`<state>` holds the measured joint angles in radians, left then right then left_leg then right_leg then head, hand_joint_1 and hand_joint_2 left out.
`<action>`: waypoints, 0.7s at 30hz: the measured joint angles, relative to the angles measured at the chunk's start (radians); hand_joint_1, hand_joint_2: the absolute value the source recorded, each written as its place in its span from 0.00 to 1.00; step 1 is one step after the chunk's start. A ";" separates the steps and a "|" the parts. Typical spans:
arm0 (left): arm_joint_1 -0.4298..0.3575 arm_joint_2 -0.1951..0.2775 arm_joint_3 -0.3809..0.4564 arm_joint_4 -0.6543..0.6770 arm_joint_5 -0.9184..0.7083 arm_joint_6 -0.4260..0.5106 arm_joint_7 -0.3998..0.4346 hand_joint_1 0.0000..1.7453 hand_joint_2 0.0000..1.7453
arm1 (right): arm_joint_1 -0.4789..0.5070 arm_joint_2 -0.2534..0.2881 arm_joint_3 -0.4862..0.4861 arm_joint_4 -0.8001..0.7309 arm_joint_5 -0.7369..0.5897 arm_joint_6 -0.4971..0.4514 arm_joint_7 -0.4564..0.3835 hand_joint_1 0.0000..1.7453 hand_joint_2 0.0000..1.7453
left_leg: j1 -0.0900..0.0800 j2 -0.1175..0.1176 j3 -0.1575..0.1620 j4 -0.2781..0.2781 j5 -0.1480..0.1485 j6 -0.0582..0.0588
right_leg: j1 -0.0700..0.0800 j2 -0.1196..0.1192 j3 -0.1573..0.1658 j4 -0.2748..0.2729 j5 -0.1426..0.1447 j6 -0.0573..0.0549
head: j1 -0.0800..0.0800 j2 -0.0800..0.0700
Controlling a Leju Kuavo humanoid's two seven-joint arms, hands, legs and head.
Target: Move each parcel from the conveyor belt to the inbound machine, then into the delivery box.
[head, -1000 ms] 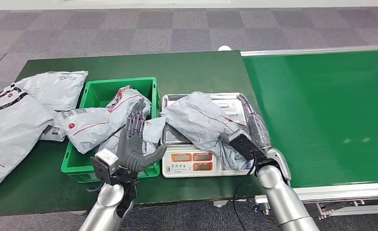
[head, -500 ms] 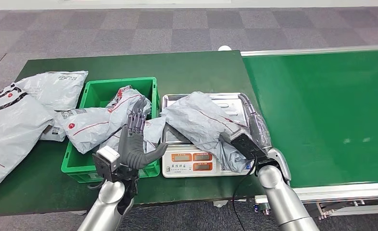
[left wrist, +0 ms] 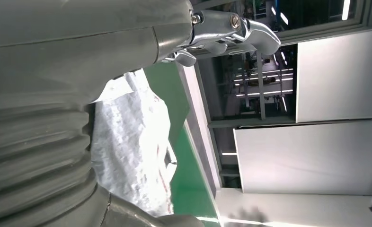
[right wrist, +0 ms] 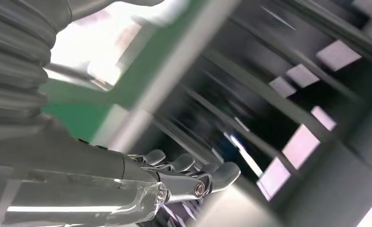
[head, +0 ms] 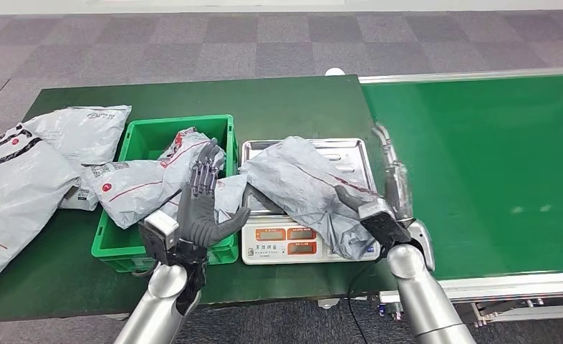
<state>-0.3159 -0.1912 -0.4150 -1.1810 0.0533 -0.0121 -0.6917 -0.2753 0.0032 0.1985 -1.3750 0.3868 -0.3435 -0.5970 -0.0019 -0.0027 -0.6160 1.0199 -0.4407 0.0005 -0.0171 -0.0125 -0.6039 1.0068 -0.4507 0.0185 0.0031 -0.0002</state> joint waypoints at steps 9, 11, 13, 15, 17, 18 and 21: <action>-0.053 -0.010 0.000 0.083 0.058 0.041 -0.002 0.00 1.00 | 0.058 0.014 -0.027 -0.303 -0.278 -0.256 -0.104 0.00 1.00 | 0.000 0.001 0.000 0.000 0.000 0.000 | 0.000 0.001 0.000 0.000 0.000 0.000 | 0.000 0.000; -0.061 -0.010 0.000 0.102 0.065 0.045 -0.004 0.00 1.00 | 0.063 0.014 -0.027 -0.353 -0.287 -0.310 -0.106 0.00 1.00 | 0.000 0.001 0.000 0.000 0.000 0.000 | 0.000 0.001 0.000 0.000 0.000 0.000 | 0.000 0.000; -0.068 -0.010 0.000 0.117 0.069 0.045 -0.006 0.00 1.00 | 0.067 0.014 -0.027 -0.386 -0.292 -0.334 -0.106 0.00 1.00 | 0.000 0.001 0.000 0.000 0.000 0.000 | 0.000 0.001 0.000 0.000 0.000 0.000 | 0.000 0.000; -0.073 -0.012 0.000 0.128 0.070 0.045 -0.007 0.00 1.00 | 0.068 0.014 -0.027 -0.407 -0.294 -0.342 -0.106 0.00 1.00 | 0.000 0.001 0.000 0.000 0.000 0.000 | 0.000 0.001 0.000 0.000 0.000 0.000 | 0.000 0.000; -0.078 -0.014 0.000 0.138 0.070 0.045 -0.007 0.00 1.00 | 0.068 0.014 -0.027 -0.423 -0.294 -0.349 -0.106 0.00 1.00 | 0.000 0.001 0.000 0.000 0.000 0.000 | 0.000 0.001 0.000 0.000 0.000 0.000 | 0.000 0.000; -0.081 -0.015 0.000 0.144 0.070 0.045 -0.007 0.00 1.00 | 0.068 0.014 -0.027 -0.430 -0.292 -0.350 -0.106 0.00 1.00 | 0.000 0.001 0.000 0.000 0.000 0.000 | 0.000 0.001 0.000 0.000 0.000 0.000 | 0.000 0.000; -0.094 -0.018 0.000 0.162 0.070 0.043 -0.002 0.00 1.00 | 0.070 0.014 -0.027 -0.452 -0.282 -0.352 -0.106 0.00 1.00 | 0.000 0.001 0.000 0.000 0.000 0.000 | 0.000 0.001 0.000 0.000 0.000 0.000 | 0.000 0.000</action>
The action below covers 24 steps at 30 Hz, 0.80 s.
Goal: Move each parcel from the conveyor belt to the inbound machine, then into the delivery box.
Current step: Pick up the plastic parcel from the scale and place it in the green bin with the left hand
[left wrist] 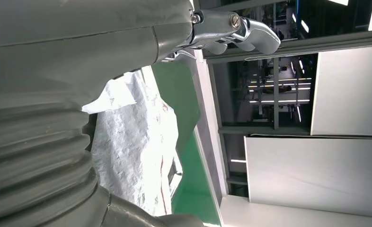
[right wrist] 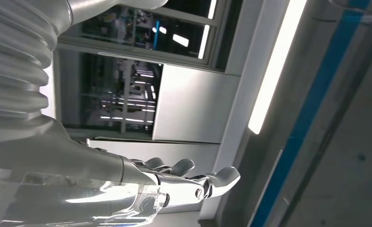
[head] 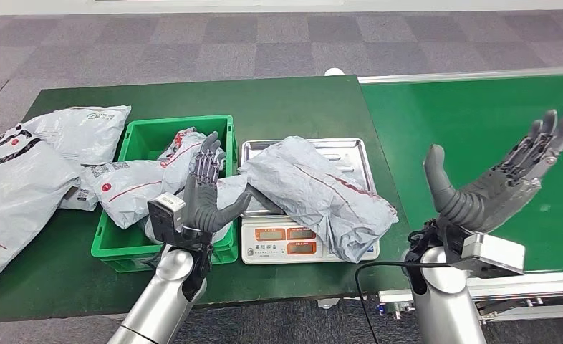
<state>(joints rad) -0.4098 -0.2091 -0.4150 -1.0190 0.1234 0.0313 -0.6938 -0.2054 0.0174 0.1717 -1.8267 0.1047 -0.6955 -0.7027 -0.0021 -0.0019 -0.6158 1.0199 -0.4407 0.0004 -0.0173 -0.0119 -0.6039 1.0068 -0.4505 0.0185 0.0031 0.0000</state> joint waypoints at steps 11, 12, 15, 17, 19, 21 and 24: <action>-0.155 -0.117 -0.097 0.317 -0.218 0.099 0.100 0.00 1.00 | -0.011 0.007 0.000 -0.012 -0.035 0.019 0.001 0.00 1.00 | -0.001 -0.001 0.000 0.001 0.000 0.000 | -0.001 -0.001 0.001 0.000 0.001 0.001 | 0.000 0.000; -0.166 -0.128 -0.124 0.334 -0.239 0.090 0.114 0.00 1.00 | -0.014 0.008 0.000 -0.008 -0.037 0.029 0.001 0.00 1.00 | -0.001 -0.001 0.000 0.001 0.000 0.000 | -0.001 0.000 0.001 0.000 0.001 0.001 | 0.000 0.000; -0.192 -0.148 -0.206 0.371 -0.273 0.067 0.150 0.00 1.00 | -0.025 0.012 0.000 0.006 -0.039 0.056 0.001 0.00 1.00 | -0.001 -0.001 0.000 0.001 0.000 0.000 | -0.001 0.000 0.001 0.000 0.001 0.001 | 0.000 0.000; -0.203 -0.155 -0.252 0.388 -0.284 0.058 0.167 0.00 1.00 | -0.028 0.014 0.000 0.012 -0.036 0.069 0.001 0.00 1.00 | -0.001 -0.001 0.000 0.000 0.000 0.000 | -0.001 0.000 0.001 0.000 0.001 0.001 | 0.000 0.000; -0.214 -0.159 -0.296 0.404 -0.295 0.049 0.180 0.00 1.00 | -0.029 0.017 0.000 0.016 -0.033 0.080 0.001 0.00 1.00 | -0.001 -0.001 0.000 0.000 0.000 0.000 | -0.001 0.000 0.000 0.000 0.001 0.001 | 0.000 0.000; -0.221 -0.160 -0.332 0.417 -0.301 0.045 0.184 0.00 1.00 | -0.031 0.019 0.000 0.019 -0.031 0.085 0.001 0.00 1.00 | -0.001 -0.001 0.000 0.000 0.000 0.000 | 0.000 0.000 0.000 0.000 0.001 0.001 | 0.000 0.000; -0.228 -0.161 -0.361 0.431 -0.303 0.045 0.185 0.00 1.00 | -0.033 0.020 0.000 0.020 -0.031 0.088 0.001 0.00 1.00 | -0.001 -0.001 0.000 0.000 0.000 0.000 | 0.000 0.000 0.000 0.000 0.000 0.001 | 0.000 0.000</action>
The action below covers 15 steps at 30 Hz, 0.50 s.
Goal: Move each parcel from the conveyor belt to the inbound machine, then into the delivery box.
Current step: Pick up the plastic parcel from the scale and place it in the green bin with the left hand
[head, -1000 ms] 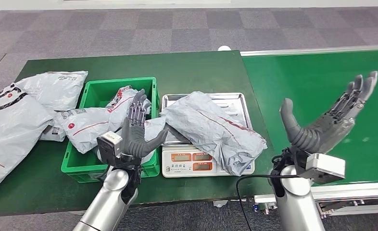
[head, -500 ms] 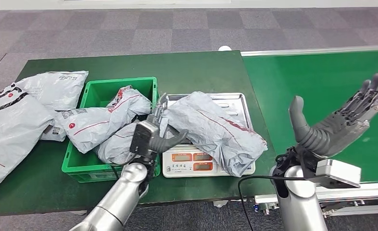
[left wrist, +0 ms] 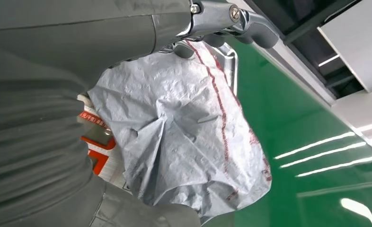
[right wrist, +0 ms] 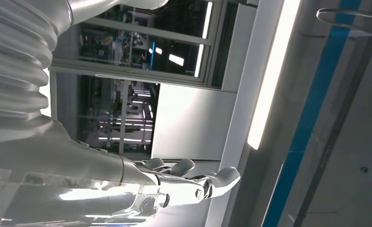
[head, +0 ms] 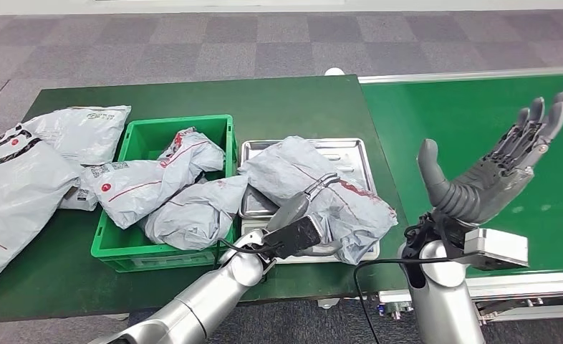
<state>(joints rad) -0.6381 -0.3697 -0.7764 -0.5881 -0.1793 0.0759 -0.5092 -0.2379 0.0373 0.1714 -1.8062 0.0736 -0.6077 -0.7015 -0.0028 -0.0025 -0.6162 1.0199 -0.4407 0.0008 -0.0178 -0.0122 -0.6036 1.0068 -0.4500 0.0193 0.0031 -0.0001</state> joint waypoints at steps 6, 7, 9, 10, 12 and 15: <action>-0.013 0.000 -0.041 0.021 -0.038 0.011 0.028 0.00 1.00 | -0.001 0.002 0.000 0.003 0.002 0.011 0.000 0.00 1.00 | 0.000 0.000 0.000 0.000 0.000 0.000 | 0.000 0.000 0.000 0.000 0.000 0.000 | 0.000 0.000; -0.015 0.000 -0.055 0.025 -0.056 0.020 0.046 0.00 1.00 | -0.001 0.003 0.000 0.004 0.004 0.016 0.000 0.00 1.00 | 0.000 0.000 0.000 0.000 0.000 0.000 | 0.000 0.000 0.000 0.000 0.000 0.000 | 0.000 0.000; -0.019 0.000 -0.092 0.033 -0.095 0.040 0.097 0.00 1.00 | -0.002 0.005 0.000 0.006 0.009 0.025 0.000 0.00 1.00 | 0.000 0.000 0.000 0.000 0.000 0.000 | 0.000 0.000 0.000 0.000 0.000 0.000 | 0.000 0.000; -0.022 0.000 -0.113 0.037 -0.112 0.046 0.130 0.00 1.00 | -0.002 0.005 0.000 0.007 0.012 0.029 0.000 0.00 1.00 | 0.000 0.000 0.000 0.000 0.000 0.000 | 0.000 0.000 0.000 0.000 0.000 0.000 | 0.000 0.000; -0.027 0.000 -0.157 0.050 -0.136 0.052 0.219 0.00 1.00 | -0.002 0.006 -0.001 0.010 0.018 0.033 0.000 0.00 1.00 | 0.000 0.000 0.000 0.000 0.000 0.000 | 0.000 0.000 0.000 0.000 0.000 0.000 | 0.000 0.000; -0.041 0.000 -0.209 0.080 -0.153 0.081 0.337 0.00 1.00 | 0.001 0.006 -0.006 0.013 0.027 0.034 0.000 0.00 1.00 | 0.000 0.000 0.000 0.000 0.000 0.000 | 0.000 0.000 0.000 0.000 0.000 0.000 | 0.000 0.000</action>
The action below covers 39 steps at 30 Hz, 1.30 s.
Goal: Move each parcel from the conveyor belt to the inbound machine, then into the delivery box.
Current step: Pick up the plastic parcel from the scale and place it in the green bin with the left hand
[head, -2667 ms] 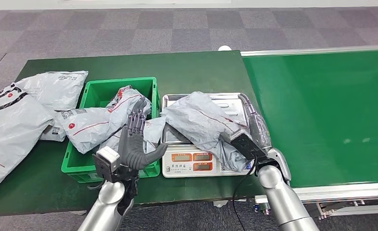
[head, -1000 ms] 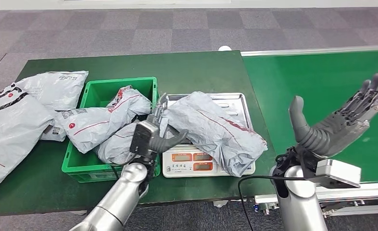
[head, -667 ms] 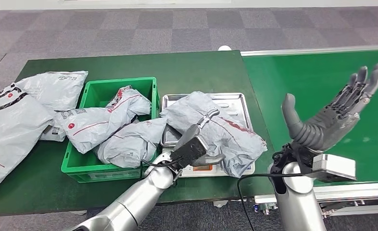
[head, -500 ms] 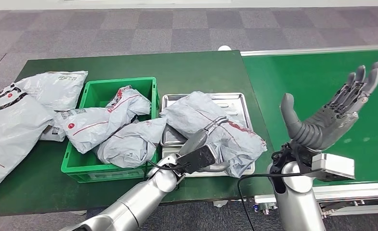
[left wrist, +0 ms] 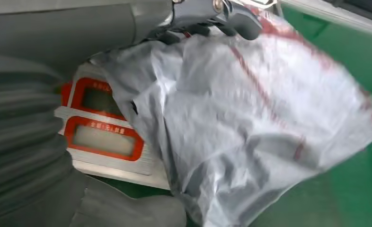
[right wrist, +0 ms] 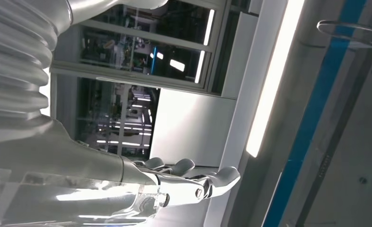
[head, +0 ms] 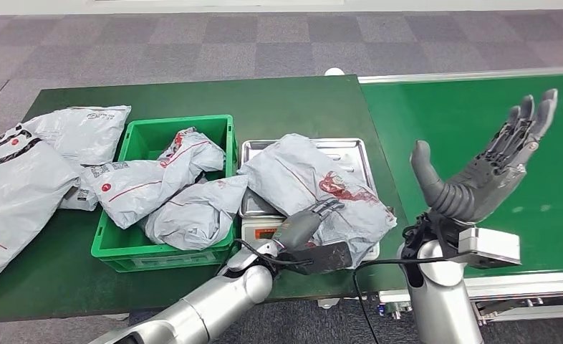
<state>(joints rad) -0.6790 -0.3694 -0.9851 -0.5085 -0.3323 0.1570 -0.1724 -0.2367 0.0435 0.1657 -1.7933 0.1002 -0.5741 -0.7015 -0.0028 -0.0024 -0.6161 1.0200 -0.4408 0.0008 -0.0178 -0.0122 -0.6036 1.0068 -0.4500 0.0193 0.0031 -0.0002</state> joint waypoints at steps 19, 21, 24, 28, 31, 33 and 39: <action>-0.056 0.000 -0.062 0.137 -0.078 0.137 0.158 0.68 1.00 | 0.011 0.016 -0.011 0.005 0.018 0.031 0.000 0.00 1.00 | 0.000 0.003 0.002 0.000 0.000 0.000 | 0.000 0.003 0.000 0.000 0.001 -0.001 | 0.000 0.000; -0.056 0.000 -0.060 0.139 -0.065 0.132 0.137 1.00 1.00 | 0.011 0.018 -0.015 0.006 0.019 0.037 0.000 0.00 1.00 | 0.000 0.003 0.002 0.000 0.000 0.000 | 0.000 0.003 0.000 0.000 0.001 -0.001 | 0.000 0.000; -0.054 0.000 -0.044 0.139 -0.037 0.134 0.090 1.00 1.00 | 0.012 0.019 -0.018 0.006 0.022 0.046 0.000 0.00 1.00 | 0.000 0.003 0.002 0.000 0.000 0.000 | 0.000 0.003 0.001 0.000 0.001 -0.001 | 0.000 0.000; -0.052 0.000 -0.017 0.136 -0.018 0.151 0.046 1.00 1.00 | 0.012 0.023 -0.020 0.007 0.024 0.051 0.000 0.00 1.00 | 0.000 0.003 0.002 0.000 0.000 0.000 | 0.000 0.002 0.001 0.000 0.001 -0.001 | 0.000 0.000; -0.049 0.000 0.009 0.131 0.005 0.138 0.006 1.00 1.00 | 0.013 0.026 -0.020 0.008 0.023 0.050 0.000 0.00 1.00 | 0.000 0.002 0.002 0.000 0.000 0.000 | 0.000 0.002 0.001 0.000 0.001 -0.001 | 0.000 0.000; -0.047 0.000 0.029 0.125 0.028 0.111 -0.019 1.00 1.00 | 0.014 0.028 -0.022 0.009 0.022 0.055 0.000 0.00 1.00 | 0.000 0.002 0.002 0.000 0.000 0.000 | 0.000 0.002 0.001 0.000 0.001 -0.001 | 0.000 0.000; -0.044 0.000 0.066 0.112 0.049 0.074 -0.041 1.00 1.00 | 0.014 0.034 -0.034 0.013 0.019 0.063 0.000 0.00 1.00 | 0.000 0.001 0.001 0.000 0.000 0.000 | 0.000 0.001 0.001 0.000 0.000 -0.001 | 0.000 0.000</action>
<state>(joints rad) -0.7227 -0.3689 -0.9193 -0.3965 -0.2837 0.2315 -0.2131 -0.2225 0.0775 0.1321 -1.7799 0.1194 -0.5110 -0.7015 -0.0027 -0.0016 -0.6146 1.0198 -0.4409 0.0007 -0.0177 -0.0112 -0.6021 1.0068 -0.4497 0.0187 0.0031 -0.0003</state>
